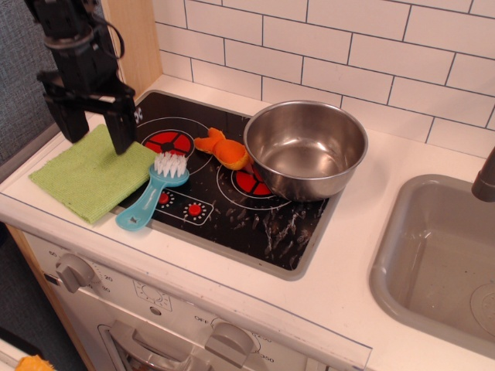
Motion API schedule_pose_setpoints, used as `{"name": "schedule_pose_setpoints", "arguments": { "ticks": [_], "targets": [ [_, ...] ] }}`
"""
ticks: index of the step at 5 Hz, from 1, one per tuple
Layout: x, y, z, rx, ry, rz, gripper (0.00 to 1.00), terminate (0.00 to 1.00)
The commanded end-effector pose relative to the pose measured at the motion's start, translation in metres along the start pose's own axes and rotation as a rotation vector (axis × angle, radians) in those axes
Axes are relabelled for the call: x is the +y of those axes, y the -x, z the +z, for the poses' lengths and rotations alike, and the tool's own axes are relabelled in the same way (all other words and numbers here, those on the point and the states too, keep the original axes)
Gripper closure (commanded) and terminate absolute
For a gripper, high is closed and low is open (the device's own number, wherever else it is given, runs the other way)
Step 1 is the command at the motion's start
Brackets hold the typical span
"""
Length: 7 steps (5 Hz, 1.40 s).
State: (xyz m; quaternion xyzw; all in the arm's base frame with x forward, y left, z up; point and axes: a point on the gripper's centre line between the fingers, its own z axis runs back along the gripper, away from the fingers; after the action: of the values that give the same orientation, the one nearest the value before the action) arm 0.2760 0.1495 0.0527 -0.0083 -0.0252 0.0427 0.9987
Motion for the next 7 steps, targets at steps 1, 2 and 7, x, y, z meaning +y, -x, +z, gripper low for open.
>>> {"name": "schedule_pose_setpoints", "arguments": {
  "ticks": [1,2,7],
  "targets": [
    [-0.064,-0.031,0.038,-0.102,0.03,-0.155,0.0,0.0],
    [-0.09,-0.042,0.045,-0.099,0.042,-0.189,0.0,0.0],
    [-0.181,-0.083,0.022,-0.019,0.017,-0.359,0.0,0.0]
  ]
}}
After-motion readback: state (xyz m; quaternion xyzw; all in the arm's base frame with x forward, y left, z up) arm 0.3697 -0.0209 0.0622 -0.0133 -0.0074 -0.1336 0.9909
